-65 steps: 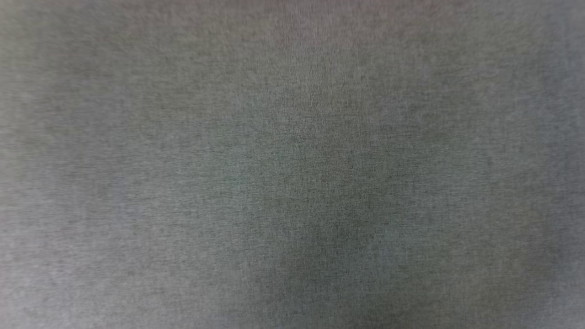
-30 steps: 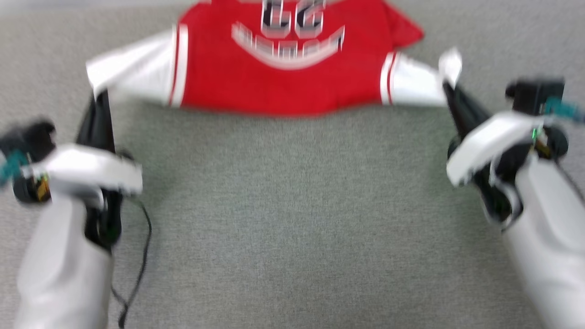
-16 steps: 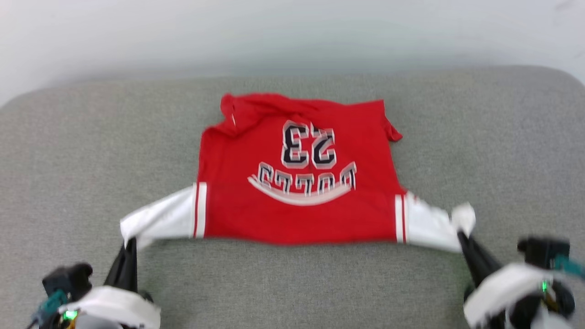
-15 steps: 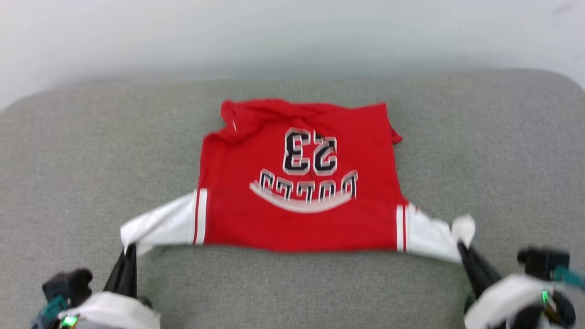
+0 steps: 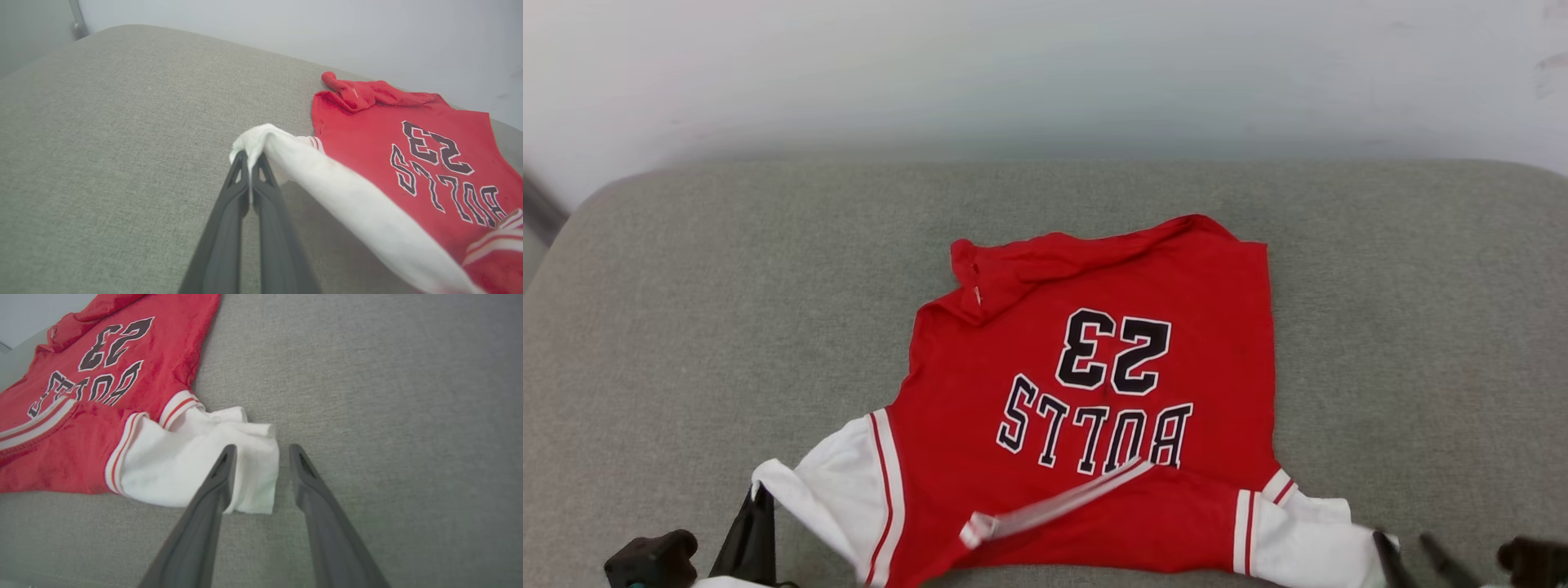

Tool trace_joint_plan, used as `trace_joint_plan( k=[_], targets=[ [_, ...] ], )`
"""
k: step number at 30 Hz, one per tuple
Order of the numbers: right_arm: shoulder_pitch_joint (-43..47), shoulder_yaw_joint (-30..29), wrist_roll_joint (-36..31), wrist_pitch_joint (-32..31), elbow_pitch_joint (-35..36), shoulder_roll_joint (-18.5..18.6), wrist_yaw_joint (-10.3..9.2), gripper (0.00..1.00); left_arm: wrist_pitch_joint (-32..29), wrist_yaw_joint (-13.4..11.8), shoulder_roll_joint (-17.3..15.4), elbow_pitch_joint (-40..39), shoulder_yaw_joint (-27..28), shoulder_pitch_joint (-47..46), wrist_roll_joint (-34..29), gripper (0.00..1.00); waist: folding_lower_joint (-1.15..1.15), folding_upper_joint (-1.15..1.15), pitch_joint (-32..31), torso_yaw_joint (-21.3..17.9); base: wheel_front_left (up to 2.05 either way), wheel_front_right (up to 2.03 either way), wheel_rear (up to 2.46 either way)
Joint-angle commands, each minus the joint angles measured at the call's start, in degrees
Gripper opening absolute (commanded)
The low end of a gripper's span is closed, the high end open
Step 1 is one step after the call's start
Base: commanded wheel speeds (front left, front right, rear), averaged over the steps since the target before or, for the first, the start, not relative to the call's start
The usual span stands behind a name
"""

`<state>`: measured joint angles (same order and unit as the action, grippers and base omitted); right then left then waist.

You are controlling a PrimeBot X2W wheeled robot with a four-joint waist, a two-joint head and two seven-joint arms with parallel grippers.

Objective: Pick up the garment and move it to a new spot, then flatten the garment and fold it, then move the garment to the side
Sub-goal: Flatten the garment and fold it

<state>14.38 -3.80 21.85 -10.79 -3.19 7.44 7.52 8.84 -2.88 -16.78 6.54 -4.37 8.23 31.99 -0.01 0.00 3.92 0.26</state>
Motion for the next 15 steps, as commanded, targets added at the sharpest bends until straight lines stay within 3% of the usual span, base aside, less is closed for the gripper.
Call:
trace_joint_plan(
  k=[1,5,10,15],
  targets=[
    [-2.98,-1.90,0.25,0.38,1.86,-0.75,-0.05,1.00,0.54,-0.34,0.36,-1.67,-0.47,-0.72,-0.68,0.00,0.01,0.00,0.89,0.82,0.00,0.00,0.00],
    [-10.27,-6.10,1.23,-0.39,1.98,-0.92,-0.05,1.00,1.18,0.07,1.08,-4.88,-2.09,-2.83,-1.59,0.00,0.01,0.00,3.16,2.80,0.00,0.00,0.00],
    [-21.16,-8.84,2.61,-4.65,-3.70,2.39,-0.04,1.00,1.97,0.71,1.77,-7.32,-3.58,-5.54,-2.38,0.00,0.01,0.00,6.90,5.13,0.00,0.00,0.00],
    [-35.70,-8.88,4.33,-14.13,-12.79,8.26,-0.04,1.00,3.23,2.02,2.78,-9.32,-5.48,-9.76,-3.25,0.00,0.01,0.00,12.77,9.23,0.00,0.00,0.00]
  ],
)
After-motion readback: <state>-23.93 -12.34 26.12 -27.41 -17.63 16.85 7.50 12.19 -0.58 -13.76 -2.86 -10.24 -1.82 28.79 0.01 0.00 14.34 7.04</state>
